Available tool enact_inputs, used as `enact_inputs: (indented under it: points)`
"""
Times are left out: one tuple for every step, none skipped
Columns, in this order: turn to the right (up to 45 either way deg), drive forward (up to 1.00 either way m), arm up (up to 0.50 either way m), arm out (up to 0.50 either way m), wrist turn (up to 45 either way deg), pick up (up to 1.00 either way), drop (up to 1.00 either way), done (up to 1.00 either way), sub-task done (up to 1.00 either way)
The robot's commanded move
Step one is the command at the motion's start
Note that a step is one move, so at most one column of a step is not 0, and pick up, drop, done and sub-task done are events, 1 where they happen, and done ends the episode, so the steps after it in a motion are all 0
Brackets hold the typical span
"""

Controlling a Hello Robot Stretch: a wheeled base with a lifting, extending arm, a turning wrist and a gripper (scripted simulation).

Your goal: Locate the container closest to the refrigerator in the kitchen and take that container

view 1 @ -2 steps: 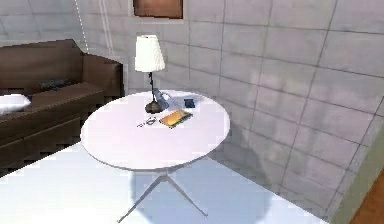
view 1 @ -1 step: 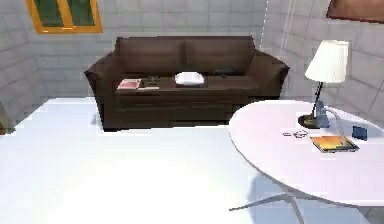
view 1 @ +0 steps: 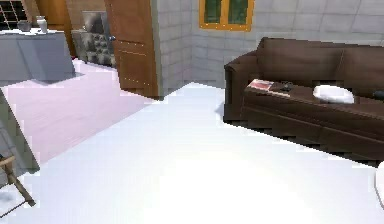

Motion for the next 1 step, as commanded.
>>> enact_inputs:
  points:
    - [0.0, 0.50, 0.00, 0.00, 0.0, 0.00, 0.00, 0.00, 0.00]
